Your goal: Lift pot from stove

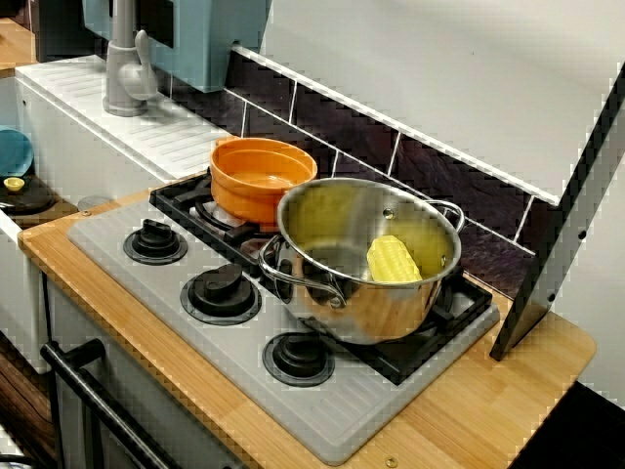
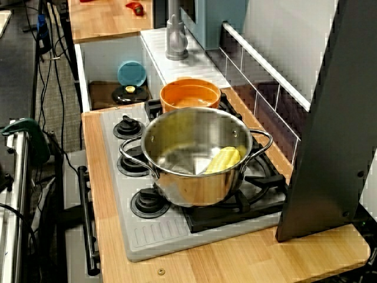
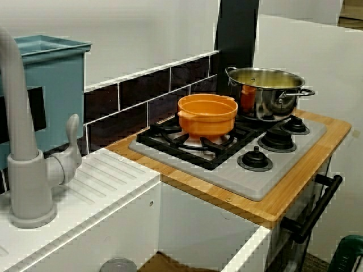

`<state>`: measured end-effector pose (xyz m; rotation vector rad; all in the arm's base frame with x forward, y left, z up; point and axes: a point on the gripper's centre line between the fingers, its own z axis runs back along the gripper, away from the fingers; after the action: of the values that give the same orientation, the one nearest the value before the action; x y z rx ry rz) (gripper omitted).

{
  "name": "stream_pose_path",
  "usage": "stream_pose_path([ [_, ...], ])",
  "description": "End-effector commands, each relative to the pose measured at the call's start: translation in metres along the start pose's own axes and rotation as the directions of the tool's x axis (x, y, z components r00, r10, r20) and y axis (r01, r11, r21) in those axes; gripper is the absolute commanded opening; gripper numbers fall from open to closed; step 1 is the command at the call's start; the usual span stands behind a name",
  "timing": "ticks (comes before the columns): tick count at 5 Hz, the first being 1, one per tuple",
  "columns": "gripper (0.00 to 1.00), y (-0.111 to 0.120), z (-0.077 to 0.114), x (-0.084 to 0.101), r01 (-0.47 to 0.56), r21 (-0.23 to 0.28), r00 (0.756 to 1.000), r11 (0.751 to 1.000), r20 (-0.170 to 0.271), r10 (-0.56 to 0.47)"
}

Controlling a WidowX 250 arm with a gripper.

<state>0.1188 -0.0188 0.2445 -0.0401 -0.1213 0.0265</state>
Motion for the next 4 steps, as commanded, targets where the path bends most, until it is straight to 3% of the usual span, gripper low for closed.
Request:
stream_pose_path([
  [1, 1.00, 0.000, 0.000, 0.000, 0.000, 0.000, 1.000, 1.000, 0.000, 0.000],
  [2, 1.00, -0.013, -0.003, 0.011, 0.100, -0.017, 0.994, 0.995, 0.034, -0.100],
  [3, 1.00, -0.018, -0.002, 0.021, 0.235, -0.013, 0.972, 0.972, 0.034, -0.234],
  [4, 1.00, -0.023, -0.003, 0.036, 0.472, 0.017, 0.879, 0.881, 0.062, -0.472],
])
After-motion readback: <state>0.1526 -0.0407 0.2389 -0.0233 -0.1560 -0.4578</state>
